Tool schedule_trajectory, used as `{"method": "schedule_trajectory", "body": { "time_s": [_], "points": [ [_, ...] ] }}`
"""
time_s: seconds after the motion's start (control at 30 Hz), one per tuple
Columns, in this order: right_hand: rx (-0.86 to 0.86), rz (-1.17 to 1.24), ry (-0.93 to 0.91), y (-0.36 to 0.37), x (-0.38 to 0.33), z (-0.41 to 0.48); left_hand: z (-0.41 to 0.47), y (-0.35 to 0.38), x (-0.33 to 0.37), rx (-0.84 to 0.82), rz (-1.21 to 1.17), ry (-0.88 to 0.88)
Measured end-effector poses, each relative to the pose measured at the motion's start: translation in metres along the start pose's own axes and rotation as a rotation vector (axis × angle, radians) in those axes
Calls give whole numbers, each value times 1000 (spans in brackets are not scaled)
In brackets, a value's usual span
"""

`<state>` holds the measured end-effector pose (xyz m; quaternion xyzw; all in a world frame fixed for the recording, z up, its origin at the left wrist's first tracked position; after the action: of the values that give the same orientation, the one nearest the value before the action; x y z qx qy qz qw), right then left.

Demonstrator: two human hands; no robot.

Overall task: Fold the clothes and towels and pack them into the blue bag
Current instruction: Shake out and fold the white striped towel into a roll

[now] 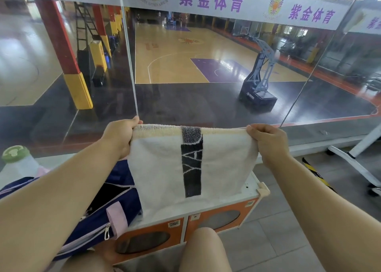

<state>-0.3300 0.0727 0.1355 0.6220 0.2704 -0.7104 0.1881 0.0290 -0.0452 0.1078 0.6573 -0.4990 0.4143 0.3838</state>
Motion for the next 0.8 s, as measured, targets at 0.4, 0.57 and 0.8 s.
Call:
{"method": "schedule_trajectory", "body": {
  "time_s": [0.4,0.57,0.8],
  "points": [
    [-85,199,232,1,0,9,12,-11,-1,-26,260,-117],
    [-114,191,269,1,8,16,0,0,1,-113,365,-144],
    [-158,239,343,-1,12,19,-7,10,8,-155,318,-81]
  ]
}}
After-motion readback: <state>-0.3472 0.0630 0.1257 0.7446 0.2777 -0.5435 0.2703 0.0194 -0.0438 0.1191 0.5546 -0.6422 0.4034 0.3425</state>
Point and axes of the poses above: each hand's wrist, its own z-axis towards the middle knuckle, its own y-axis out of the palm, x = y × z, the point moved 8 cm from there along z, towards the middle knuckle, and after that the axes turned 10 degrees about x, right-handed, at the moved point
